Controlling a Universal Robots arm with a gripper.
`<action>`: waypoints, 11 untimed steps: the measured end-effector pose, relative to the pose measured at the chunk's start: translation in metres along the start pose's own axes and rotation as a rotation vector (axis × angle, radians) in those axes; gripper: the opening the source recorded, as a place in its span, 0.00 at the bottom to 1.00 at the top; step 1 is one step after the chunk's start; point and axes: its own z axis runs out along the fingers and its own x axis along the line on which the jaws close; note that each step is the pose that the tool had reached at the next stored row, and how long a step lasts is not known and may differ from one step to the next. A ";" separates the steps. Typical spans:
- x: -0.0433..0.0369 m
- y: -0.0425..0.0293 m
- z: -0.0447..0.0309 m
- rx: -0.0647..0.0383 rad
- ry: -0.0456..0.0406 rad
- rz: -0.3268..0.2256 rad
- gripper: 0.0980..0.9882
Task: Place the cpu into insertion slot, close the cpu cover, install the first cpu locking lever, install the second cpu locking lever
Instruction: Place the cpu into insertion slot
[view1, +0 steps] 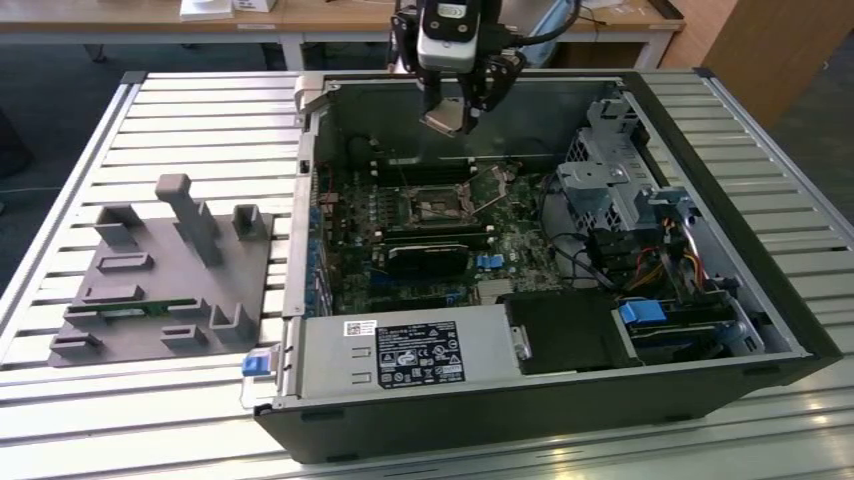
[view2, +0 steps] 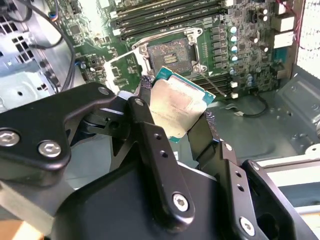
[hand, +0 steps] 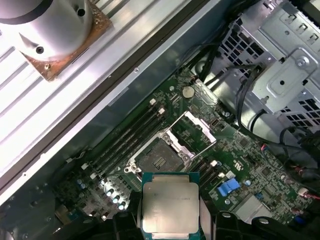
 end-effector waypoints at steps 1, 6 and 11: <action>0.0001 -0.0001 0.0001 0.000 -0.0011 0.013 0.50; 0.0001 -0.0002 0.0013 -0.002 -0.0088 0.099 0.50; 0.0000 -0.0005 0.0045 -0.004 -0.0169 0.189 0.50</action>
